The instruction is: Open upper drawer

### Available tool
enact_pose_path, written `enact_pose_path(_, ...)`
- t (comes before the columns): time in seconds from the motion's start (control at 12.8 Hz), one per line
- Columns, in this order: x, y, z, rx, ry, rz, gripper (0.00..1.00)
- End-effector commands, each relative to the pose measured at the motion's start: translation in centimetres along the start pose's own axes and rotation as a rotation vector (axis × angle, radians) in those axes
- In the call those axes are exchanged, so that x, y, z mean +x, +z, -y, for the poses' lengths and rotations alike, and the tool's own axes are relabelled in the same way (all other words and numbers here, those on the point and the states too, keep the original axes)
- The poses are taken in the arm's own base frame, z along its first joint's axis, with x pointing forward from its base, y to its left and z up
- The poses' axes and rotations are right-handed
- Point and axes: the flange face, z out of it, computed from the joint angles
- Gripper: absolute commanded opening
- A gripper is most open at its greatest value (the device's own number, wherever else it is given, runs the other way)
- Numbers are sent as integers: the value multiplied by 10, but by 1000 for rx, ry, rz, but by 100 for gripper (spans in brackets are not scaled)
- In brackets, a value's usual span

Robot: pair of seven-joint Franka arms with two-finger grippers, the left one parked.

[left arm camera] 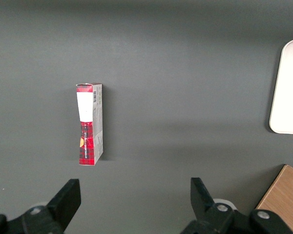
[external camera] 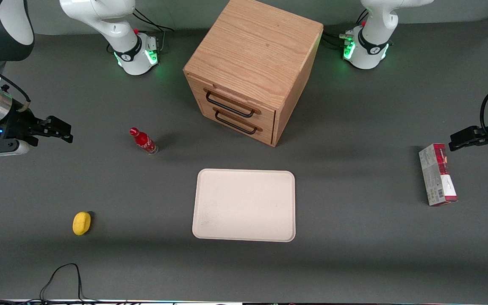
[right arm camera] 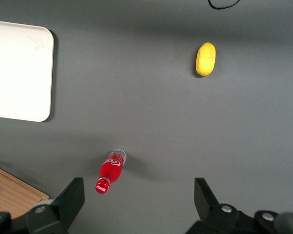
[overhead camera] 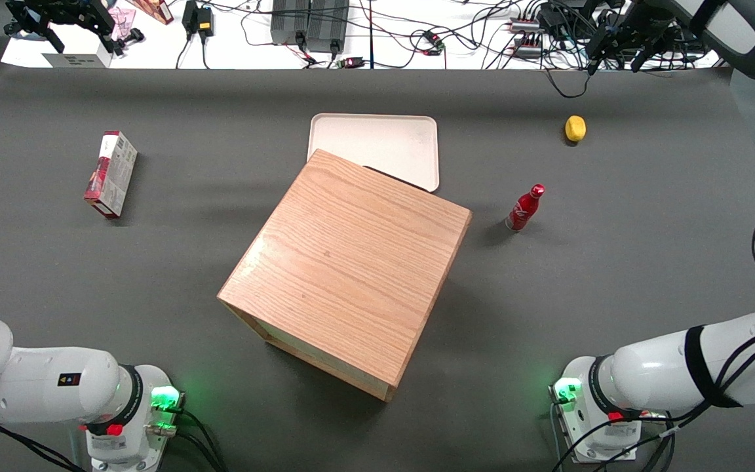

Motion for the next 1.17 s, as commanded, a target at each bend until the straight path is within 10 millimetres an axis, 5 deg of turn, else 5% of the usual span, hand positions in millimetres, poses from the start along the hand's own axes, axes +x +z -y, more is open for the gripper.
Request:
enact_pose_path(0.0, 3, -4, 3, -3, 20, 5, 100)
enact_pose_path(0.23, 6, 2, 18, 2, -7, 14, 100)
enact_pose_path(0.55, -17, -2, 148, 8, -246, 52, 100)
enact_pose_path(0.7, -46, -11, 238, 2, -425, 39, 100)
enact_pose_path(1.01, -87, -1, 344, 70, -739, 100, 100)
enact_pose_path(1.09, -93, 6, 358, 86, -811, 111, 100)
